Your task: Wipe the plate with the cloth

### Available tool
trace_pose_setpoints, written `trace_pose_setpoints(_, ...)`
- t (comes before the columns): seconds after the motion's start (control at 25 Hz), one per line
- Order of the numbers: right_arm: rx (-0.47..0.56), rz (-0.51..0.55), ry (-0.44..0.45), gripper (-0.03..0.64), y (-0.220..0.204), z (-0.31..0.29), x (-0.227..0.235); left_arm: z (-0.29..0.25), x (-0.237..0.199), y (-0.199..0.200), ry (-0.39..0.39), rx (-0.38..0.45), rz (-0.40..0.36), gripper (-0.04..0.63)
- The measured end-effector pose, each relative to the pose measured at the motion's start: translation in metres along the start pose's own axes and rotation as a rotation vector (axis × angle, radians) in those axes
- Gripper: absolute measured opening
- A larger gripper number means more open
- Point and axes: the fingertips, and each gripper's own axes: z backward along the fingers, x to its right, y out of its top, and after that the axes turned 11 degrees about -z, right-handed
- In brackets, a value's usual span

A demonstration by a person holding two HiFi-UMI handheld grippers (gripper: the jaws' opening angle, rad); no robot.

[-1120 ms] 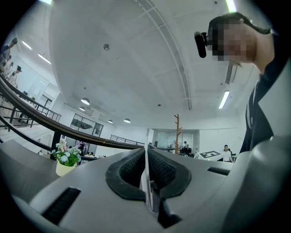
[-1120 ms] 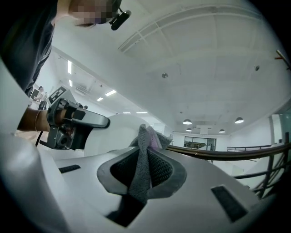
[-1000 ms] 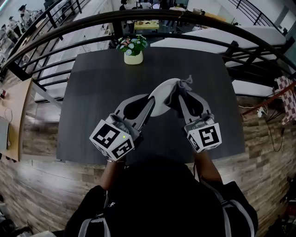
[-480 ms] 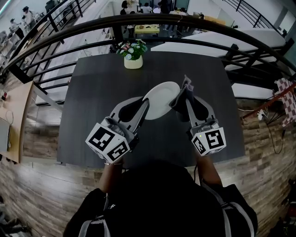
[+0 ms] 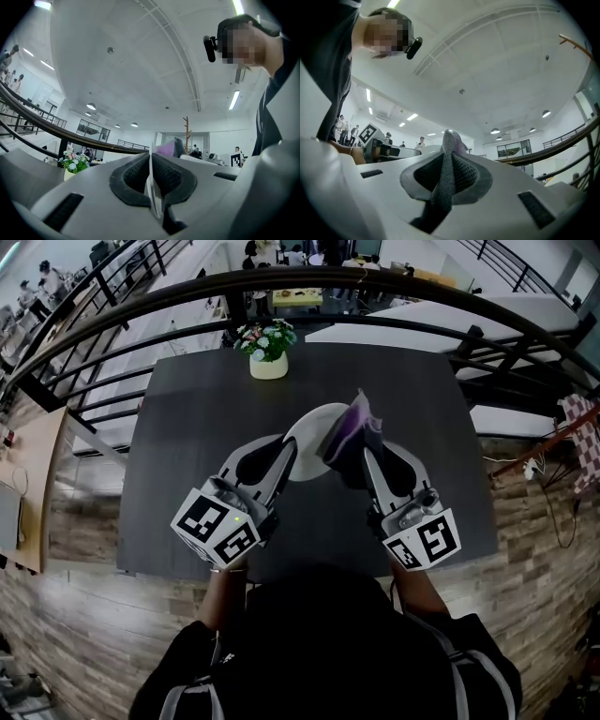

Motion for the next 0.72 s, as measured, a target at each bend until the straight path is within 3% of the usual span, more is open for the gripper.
trace_pose_setpoints(0.44, -0.033, -0.062, 0.150, 0.041, -0.021, -0.027, -0.036, -0.003, 0.010, 0.017, -0.024, 0.060, -0.025, 0.017)
trace_pose_setpoints(0.72, -0.108, -0.058, 0.220, 0.041, -0.037, -0.034, -0.060, -0.002, 0.016, 0.022, -0.029, 0.073, -0.032, 0.017)
